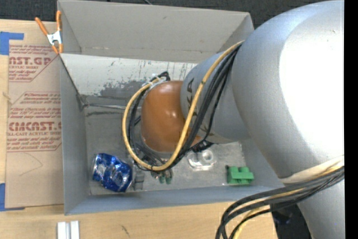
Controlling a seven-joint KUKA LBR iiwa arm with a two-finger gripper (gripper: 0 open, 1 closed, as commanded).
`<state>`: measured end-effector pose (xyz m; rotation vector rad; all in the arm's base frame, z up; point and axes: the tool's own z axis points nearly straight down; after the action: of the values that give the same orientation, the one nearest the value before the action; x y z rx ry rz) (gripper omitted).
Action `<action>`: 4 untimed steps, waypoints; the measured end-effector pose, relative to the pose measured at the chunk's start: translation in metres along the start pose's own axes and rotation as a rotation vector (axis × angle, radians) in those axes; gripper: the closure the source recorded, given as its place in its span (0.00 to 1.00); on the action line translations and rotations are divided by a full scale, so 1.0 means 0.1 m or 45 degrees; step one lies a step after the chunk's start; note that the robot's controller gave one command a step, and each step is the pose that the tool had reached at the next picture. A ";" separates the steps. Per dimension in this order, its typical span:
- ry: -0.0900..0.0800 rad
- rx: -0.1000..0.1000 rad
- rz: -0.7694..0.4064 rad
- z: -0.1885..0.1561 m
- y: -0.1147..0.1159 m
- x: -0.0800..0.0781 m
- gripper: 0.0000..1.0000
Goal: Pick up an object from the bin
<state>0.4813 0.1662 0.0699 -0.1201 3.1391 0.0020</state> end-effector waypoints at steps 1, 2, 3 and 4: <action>-0.005 -0.001 0.002 -0.01 0.00 -0.02 0.00; -0.010 0.000 -0.186 -0.01 0.55 -0.08 0.00; -0.003 -0.001 -0.182 0.00 0.54 -0.07 1.00; -0.012 -0.002 -0.197 -1.20 0.67 -0.15 1.00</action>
Offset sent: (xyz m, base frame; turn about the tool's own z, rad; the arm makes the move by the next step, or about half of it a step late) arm 0.0000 0.0000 0.0000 0.0000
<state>0.4914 0.2336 0.1903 -0.3615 3.1111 0.0049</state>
